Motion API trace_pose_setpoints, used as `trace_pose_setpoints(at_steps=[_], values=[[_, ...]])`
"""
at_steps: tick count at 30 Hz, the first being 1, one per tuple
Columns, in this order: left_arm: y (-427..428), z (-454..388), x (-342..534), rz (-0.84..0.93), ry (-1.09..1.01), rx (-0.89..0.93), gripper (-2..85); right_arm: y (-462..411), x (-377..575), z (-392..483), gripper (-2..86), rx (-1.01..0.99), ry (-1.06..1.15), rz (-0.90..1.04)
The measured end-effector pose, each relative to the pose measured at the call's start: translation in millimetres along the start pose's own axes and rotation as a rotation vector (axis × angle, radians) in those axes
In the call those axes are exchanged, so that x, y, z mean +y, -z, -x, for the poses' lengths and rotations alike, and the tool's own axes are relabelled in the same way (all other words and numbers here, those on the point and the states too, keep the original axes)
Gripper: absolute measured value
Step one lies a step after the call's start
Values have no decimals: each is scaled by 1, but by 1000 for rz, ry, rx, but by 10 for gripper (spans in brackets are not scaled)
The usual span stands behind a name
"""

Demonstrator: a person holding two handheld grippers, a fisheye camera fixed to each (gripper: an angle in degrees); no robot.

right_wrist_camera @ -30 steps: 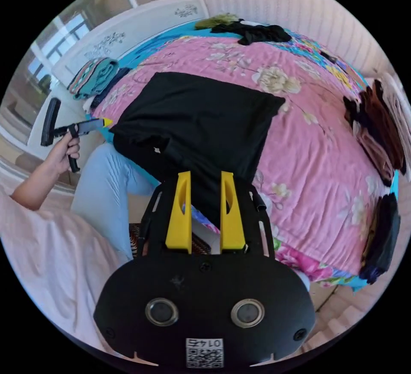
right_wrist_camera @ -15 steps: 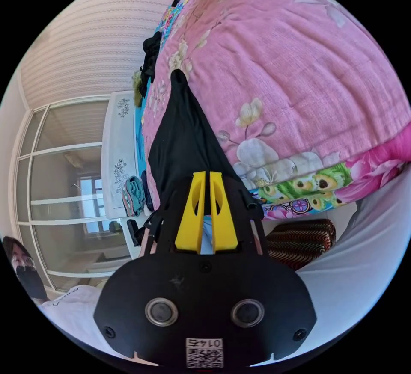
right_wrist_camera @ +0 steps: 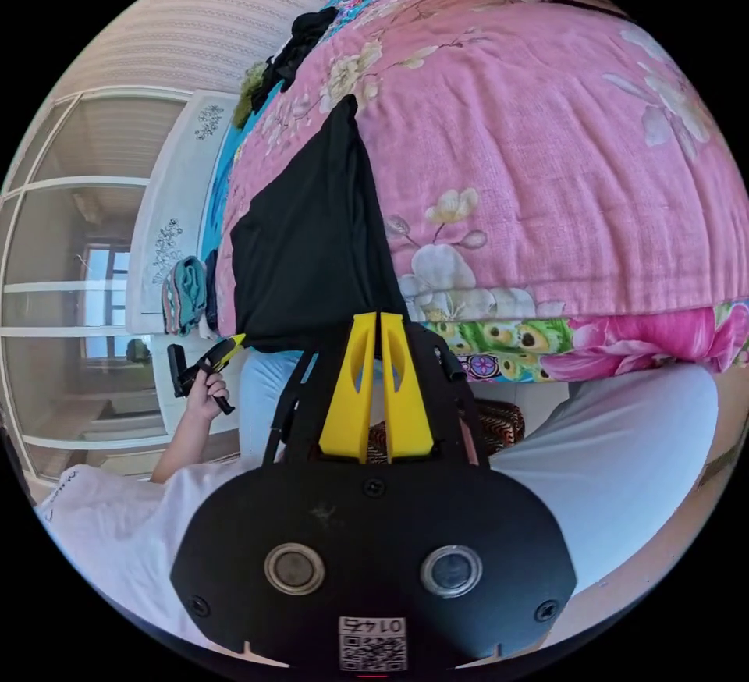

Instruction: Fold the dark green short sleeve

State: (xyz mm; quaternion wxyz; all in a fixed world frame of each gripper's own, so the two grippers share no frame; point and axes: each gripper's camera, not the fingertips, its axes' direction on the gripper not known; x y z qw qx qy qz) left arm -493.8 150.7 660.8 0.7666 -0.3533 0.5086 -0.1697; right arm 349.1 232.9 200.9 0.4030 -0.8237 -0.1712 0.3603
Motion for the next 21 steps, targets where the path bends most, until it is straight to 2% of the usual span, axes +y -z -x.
trace_pose_setpoints(at_steps=[4, 7, 8, 9, 12, 14, 19, 21], values=[[12, 0, 31, -58, -16, -59, 33, -1, 2, 26, 4, 74, 57, -10], [17, -28, 58, -93, -166, -128, 9, -11, 8, 99, 0, 418, 402, -9], [9, -46, 68, -86, -252, -144, 1, -24, 13, 136, -2, 534, 581, -15], [-4, -64, 77, -73, -328, -163, -4, -40, 15, 170, -5, 612, 733, -24], [-57, -113, 97, -34, -506, -186, -9, -83, 2, 239, -8, 754, 934, -111], [-87, -136, 108, -27, -558, -170, -9, -107, -15, 272, -9, 758, 991, -119], [-161, -171, 131, 4, -675, -203, -10, -174, -67, 327, -9, 744, 1008, 51], [-208, -164, 142, 81, -678, -269, -10, -221, -90, 317, -8, 766, 897, 254]])
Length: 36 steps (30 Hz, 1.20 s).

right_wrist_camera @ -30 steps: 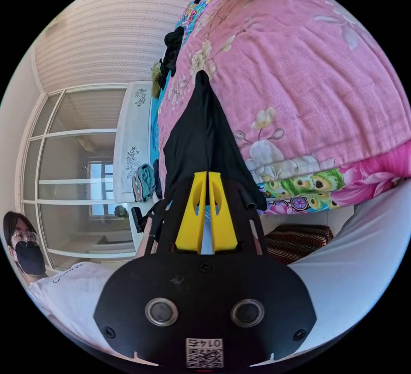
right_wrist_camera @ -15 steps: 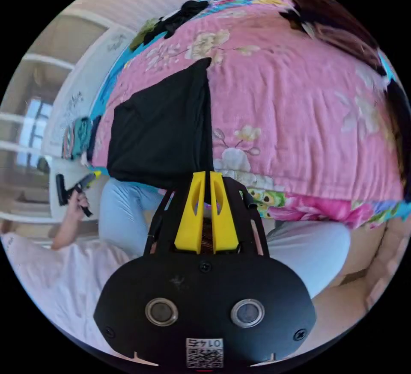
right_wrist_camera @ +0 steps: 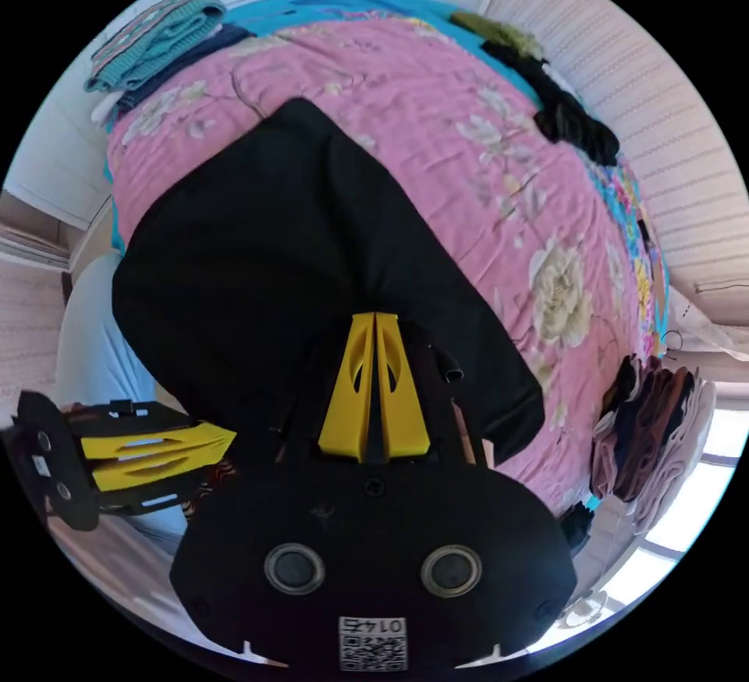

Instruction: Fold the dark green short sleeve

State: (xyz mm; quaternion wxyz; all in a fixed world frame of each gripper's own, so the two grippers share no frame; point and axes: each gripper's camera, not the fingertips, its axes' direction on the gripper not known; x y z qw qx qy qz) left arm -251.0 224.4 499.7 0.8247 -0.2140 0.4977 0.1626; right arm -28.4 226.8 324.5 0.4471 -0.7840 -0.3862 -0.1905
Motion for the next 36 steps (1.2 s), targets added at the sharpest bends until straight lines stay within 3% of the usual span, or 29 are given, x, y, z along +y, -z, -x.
trace_pose_setpoints(at_steps=[3, 7, 11, 15, 22, 29, 36], values=[[-32, 0, 20, 6, 49, 60, -10, -7, -1, -3, -8, -55, -48, -86], [-42, -8, 39, 29, 22, 98, -10, 4, -9, -9, -9, -116, 18, -52], [-41, -33, 67, -24, -62, 33, -10, 34, -26, -19, -9, -100, 32, -134], [-89, -53, 90, 2, -89, -79, -10, -2, -60, -31, -8, -111, -43, -15], [-104, -72, 117, -17, -135, -93, -9, 6, -49, -57, -9, -201, -84, -40], [-93, -116, 140, -166, -237, -94, 11, 35, 81, -80, -4, -152, -235, -174], [-121, -160, 151, -158, -342, -58, 115, 13, 229, -108, 96, -366, -510, -252]])
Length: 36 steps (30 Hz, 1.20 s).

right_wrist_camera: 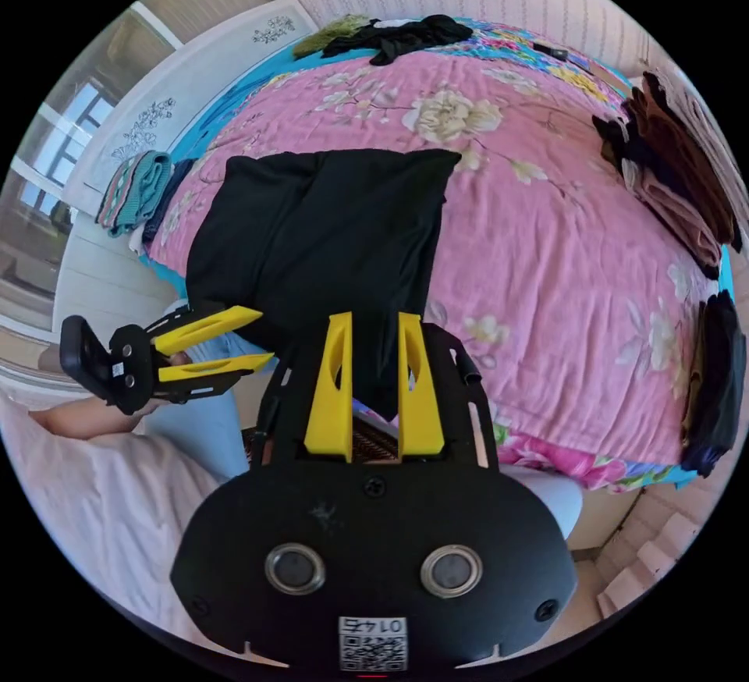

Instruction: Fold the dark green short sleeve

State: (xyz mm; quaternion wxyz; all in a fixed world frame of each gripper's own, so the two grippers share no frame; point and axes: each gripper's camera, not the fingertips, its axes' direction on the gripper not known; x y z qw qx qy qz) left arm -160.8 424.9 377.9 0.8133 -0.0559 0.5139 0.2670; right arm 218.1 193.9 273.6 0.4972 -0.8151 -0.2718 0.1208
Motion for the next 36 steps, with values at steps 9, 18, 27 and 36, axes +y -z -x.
trace_pose_setpoints(at_steps=[9, 18, 27, 36], values=[[-24, -38, -18, 61, -95, 39, 163, -23, 41, -60, 76, -95, -152, 80], [-44, -58, -45, 111, -168, 20, 140, 10, 32, -87, 2, -284, -72, 0], [-21, -21, -71, 70, -66, 55, 5, 39, 16, -127, 116, -319, -47, -110], [10, 22, -94, 37, -31, 107, -5, -11, -58, -224, 153, -474, -384, -202]])
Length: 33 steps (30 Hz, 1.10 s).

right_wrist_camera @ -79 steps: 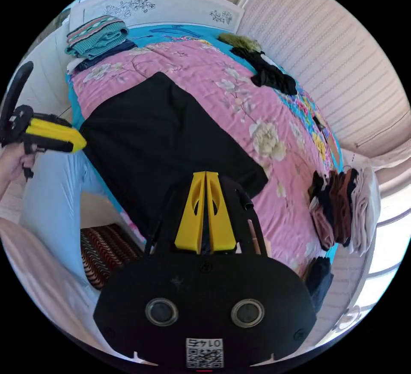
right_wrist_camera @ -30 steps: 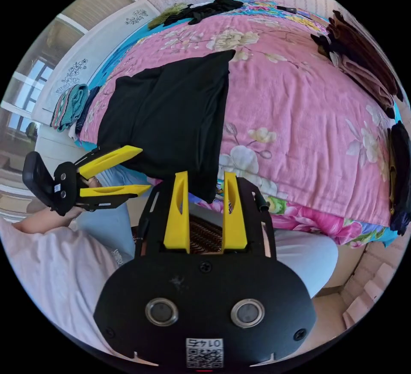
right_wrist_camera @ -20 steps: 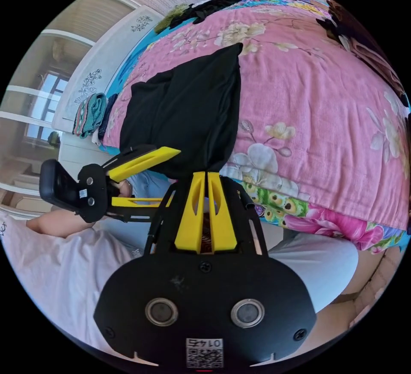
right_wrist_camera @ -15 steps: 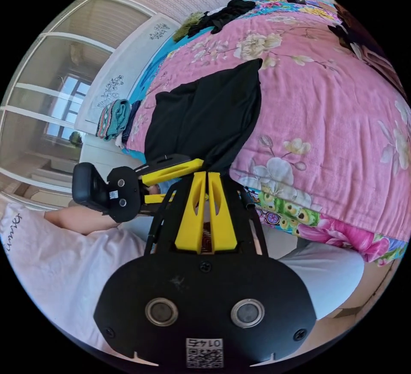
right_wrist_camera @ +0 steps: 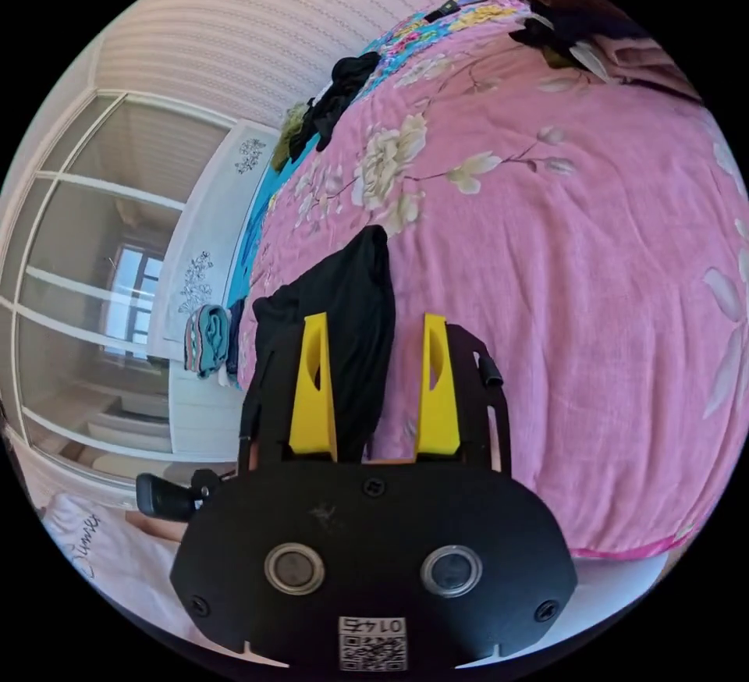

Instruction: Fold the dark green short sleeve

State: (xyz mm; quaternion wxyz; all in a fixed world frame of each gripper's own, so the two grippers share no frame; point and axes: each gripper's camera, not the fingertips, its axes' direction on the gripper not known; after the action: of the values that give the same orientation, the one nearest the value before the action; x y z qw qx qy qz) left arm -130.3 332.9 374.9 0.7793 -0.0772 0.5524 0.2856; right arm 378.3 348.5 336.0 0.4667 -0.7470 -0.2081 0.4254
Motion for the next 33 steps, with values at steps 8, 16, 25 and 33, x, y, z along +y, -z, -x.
trace_pose_setpoints(at_steps=[8, 16, 25, 33], values=[[44, 53, -25, -42, 50, 55, -7, -21, -46, 1, 33, -111, -25, 21], [152, 177, 14, -264, 517, 155, -9, -47, -74, 116, 13, -117, 298, 157], [237, 277, 82, -397, 847, -2, -9, -193, -73, 263, 14, 71, 478, 424], [252, 332, 108, -335, 1021, 12, 0, -260, -66, 308, 31, 82, 471, 454]])
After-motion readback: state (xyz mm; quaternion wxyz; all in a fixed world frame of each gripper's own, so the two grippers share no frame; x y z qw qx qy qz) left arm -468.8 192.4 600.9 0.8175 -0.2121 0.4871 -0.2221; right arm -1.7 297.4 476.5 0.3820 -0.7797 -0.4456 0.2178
